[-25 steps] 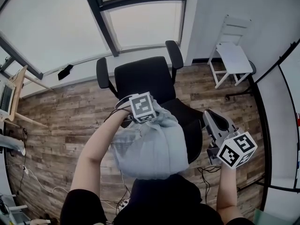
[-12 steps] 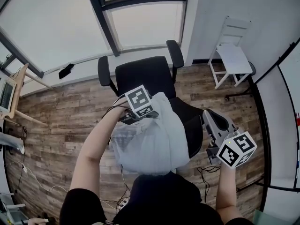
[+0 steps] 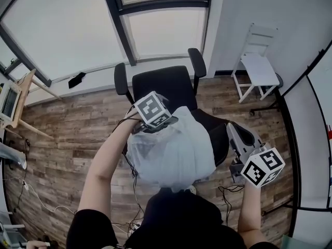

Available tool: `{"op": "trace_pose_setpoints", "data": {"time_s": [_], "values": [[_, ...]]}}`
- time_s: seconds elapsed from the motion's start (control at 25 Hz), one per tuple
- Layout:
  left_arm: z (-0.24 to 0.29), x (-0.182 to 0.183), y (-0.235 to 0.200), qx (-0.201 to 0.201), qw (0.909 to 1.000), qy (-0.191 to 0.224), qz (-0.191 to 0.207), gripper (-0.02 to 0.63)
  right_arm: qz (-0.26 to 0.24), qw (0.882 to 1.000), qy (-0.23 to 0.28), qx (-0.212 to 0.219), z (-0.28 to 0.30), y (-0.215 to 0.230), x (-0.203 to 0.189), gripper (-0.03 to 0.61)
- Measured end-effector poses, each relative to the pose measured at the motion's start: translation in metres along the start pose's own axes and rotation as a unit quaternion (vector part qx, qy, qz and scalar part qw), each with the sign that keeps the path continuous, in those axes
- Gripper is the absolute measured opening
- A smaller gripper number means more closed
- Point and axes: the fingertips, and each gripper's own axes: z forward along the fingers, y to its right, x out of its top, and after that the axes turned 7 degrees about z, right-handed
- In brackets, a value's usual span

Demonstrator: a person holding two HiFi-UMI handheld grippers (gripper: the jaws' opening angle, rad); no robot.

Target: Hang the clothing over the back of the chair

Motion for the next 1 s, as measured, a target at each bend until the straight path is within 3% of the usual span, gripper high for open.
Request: {"op": "trace_pose_setpoints", "data": {"time_s": [0.16,0.28,0.64,0.84,1.0], "values": [[-0.02,0.001,0.001,0.027,0.9991,0.031,-0.009,0.313,0.002,1.0,0.009,-0.006,-0.009,-0.011,-0.004,0.002],[-0.037,-0.001,-0.001,0.061,0.9972,0.043,0.001,0.187,0.002,1.0,0.015,-0.007,-0.016,-0.024,-0.007,0.002],[-0.104,-0.01,0.004,0.135,0.9831,0.122,-0.017,0.056,0.001,0.999,0.04,-0.005,-0.029,-0.06,-0.023,0.002],[-0.134,-0.012,0.02,0.164,0.9703,0.174,-0.037,0.015,0.001,0.998,0.057,-0.01,-0.035,-0.069,-0.029,0.002],[-0.168,-0.009,0.035,0.189,0.9527,0.23,-0.06,0.008,0.004,0.998,0.066,-0.007,-0.036,-0.075,-0.03,0.002]]}}
